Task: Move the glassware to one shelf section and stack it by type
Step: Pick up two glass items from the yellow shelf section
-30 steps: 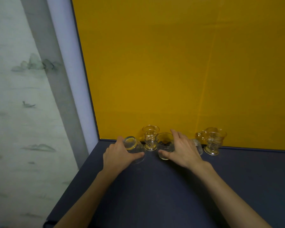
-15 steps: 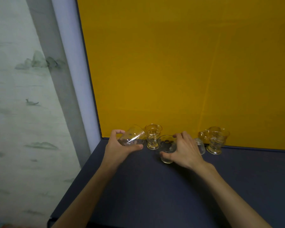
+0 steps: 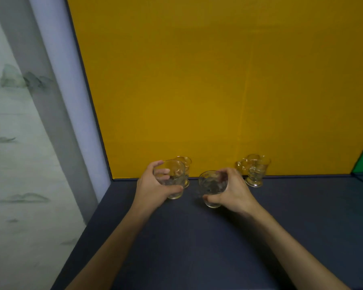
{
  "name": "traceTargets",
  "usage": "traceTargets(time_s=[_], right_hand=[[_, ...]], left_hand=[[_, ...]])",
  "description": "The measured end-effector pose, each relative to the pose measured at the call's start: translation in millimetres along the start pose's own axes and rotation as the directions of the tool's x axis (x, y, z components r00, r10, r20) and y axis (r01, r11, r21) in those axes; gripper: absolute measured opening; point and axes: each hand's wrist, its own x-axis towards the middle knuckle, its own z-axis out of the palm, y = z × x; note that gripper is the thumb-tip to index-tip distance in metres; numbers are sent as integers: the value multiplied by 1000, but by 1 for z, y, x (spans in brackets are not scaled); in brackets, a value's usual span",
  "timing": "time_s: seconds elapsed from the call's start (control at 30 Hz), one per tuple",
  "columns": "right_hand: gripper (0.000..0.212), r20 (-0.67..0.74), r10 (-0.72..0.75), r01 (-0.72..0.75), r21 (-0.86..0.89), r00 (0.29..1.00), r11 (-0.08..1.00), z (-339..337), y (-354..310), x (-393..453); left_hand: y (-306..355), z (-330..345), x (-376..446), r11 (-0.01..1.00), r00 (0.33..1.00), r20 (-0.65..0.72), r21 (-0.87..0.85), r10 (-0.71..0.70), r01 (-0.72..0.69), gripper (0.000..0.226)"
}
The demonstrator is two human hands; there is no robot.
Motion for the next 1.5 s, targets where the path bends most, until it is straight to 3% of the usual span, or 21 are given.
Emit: traceTargets(time_s=[0.3,0.63,0.83,1.13,1.5], right_hand=[[91,-284,141,-85,200,948,976,-50,18,-41],[77,-443,215,-197,86,870,977,-129,63,-130],[74,-566,318,-259,185,761,948,-184,101,-179],[75,-644,348,-275,216,681,937,-291,181,-254],[74,-683,357,-302,205,637,931,-440,276,-335]], left_hand=[[18,53,2,993,977,190,-86,99,-84,104],[48,153,-28,976,880,421,-94,220,-198,96],[70,223,-61,963,810,521,-152,269,-223,89],[123,354,-141,958,775,564,-191,287,-215,85],[195,523,-234,947,749,584,-255,313,-197,86]])
